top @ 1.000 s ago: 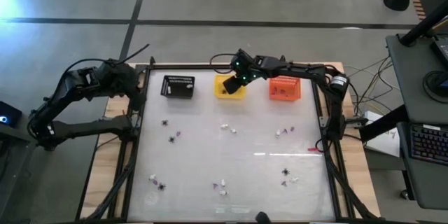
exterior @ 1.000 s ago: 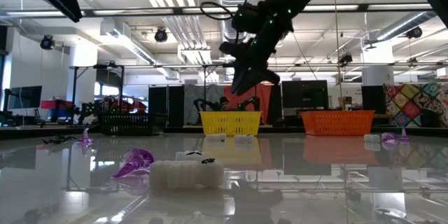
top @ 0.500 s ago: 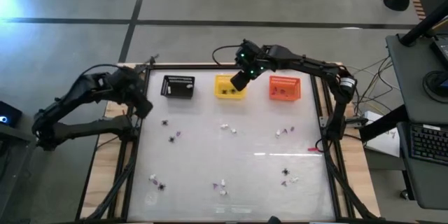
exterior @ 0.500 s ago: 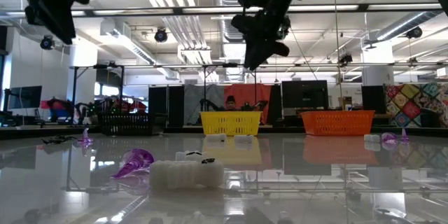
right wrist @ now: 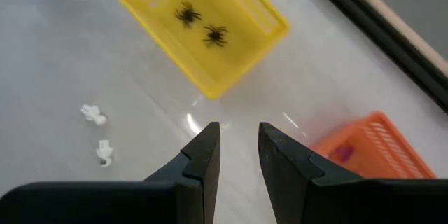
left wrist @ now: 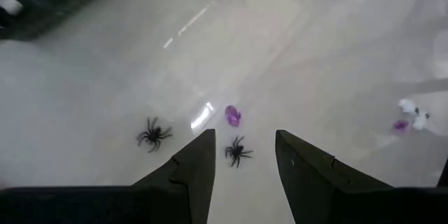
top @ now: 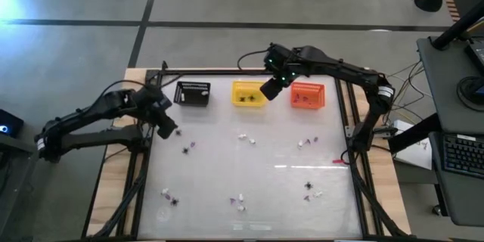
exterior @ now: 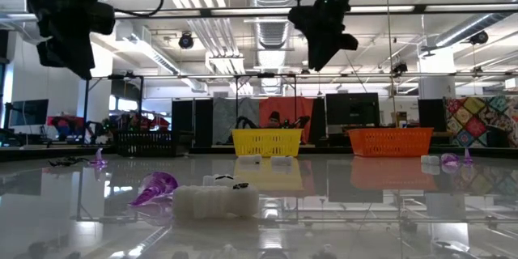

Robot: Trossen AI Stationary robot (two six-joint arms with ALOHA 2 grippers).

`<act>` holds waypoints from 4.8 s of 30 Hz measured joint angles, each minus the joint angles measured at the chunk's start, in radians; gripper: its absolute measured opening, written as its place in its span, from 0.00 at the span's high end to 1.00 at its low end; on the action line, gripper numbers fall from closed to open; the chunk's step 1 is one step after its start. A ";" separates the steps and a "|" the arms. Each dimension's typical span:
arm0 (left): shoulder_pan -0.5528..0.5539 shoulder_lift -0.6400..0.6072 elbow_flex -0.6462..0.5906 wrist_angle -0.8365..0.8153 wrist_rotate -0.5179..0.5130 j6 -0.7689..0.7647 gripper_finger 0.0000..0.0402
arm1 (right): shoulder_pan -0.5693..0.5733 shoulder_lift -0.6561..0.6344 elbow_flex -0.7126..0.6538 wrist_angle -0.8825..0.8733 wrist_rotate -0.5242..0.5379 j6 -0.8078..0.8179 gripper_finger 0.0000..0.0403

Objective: Sort Halloween decoration
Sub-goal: Put the purple witch hat toy into the orange basket

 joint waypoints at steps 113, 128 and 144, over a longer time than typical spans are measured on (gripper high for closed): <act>-0.400 0.429 0.043 0.551 -0.122 0.065 1.00 | 0.517 -0.135 -0.004 -0.006 0.194 0.498 0.77; -0.400 0.504 0.246 0.639 -0.224 0.222 1.00 | 0.537 -0.077 -0.023 0.392 0.215 0.549 0.77; -0.396 0.508 0.247 0.828 -0.246 0.275 1.00 | 0.537 0.001 -0.027 0.534 0.258 0.599 0.77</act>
